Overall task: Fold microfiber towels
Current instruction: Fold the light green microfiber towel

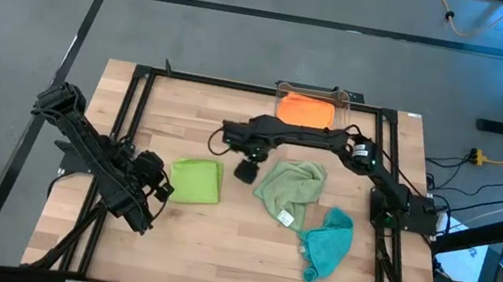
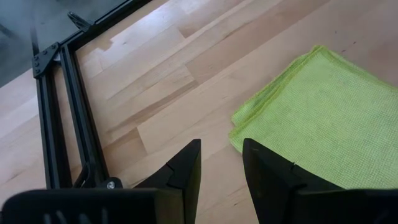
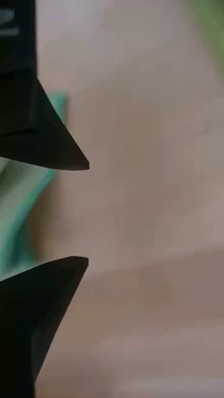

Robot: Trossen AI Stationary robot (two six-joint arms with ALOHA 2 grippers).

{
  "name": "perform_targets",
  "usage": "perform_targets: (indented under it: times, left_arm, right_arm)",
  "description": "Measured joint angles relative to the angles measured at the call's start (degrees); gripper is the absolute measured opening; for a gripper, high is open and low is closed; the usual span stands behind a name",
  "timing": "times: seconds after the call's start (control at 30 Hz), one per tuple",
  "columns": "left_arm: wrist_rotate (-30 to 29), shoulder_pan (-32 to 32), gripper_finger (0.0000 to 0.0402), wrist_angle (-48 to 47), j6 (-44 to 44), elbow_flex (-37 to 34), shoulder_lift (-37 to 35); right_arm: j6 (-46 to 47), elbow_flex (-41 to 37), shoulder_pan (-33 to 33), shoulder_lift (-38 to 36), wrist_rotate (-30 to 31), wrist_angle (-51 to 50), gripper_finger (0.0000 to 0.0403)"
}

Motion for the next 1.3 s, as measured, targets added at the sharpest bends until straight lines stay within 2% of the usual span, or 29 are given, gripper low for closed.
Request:
perform_targets:
  times: [0.23, 0.6, 0.77, 0.83, 1.0, 1.1, 1.2, 1.3]
  left_arm:
    - [0.03, 0.01, 0.0111, 0.03, -0.1, -0.02, -0.01]
    - [0.28, 0.01, 0.0111, 0.35, -0.05, -0.02, -0.01]
    - [0.28, 0.01, 0.0111, 0.35, -0.03, -0.02, -0.01]
    - [0.28, 0.01, 0.0111, 0.31, -0.04, -0.02, -0.01]
    - [0.27, 0.1, 0.0111, 0.39, -0.19, -0.02, -0.01]
    - [0.28, 0.36, 0.0111, 0.7, -0.99, -0.02, -0.01]
    - [0.28, 0.76, 0.0111, 0.7, -2.6, 0.0, -0.01]
    - [0.29, 1.24, 0.0111, 1.06, -3.25, -0.02, -0.01]
  right_arm:
    - [6.82, 0.0, -1.07, -2.39, 14.88, -10.14, 0.0242]
    - [13.34, -0.07, -0.4, -3.27, 17.92, -19.6, 0.0237]
    - [8.41, -3.18, 4.16, -5.52, 12.96, -19.45, 0.0236]
    - [4.35, -6.46, 6.28, -7.67, 13.75, -19.23, 0.0236]
    - [0.02, -17.66, 8.62, -15.37, 21.85, -13.1, 0.0236]
    - [-0.58, -27.51, 8.47, -22.52, 22.34, -11.52, 0.0236]
    - [0.39, -39.39, 7.12, -31.56, 21.27, -3.53, 0.0236]
    - [2.53, -50.25, 5.58, -40.58, 13.24, 10.79, 0.0236]
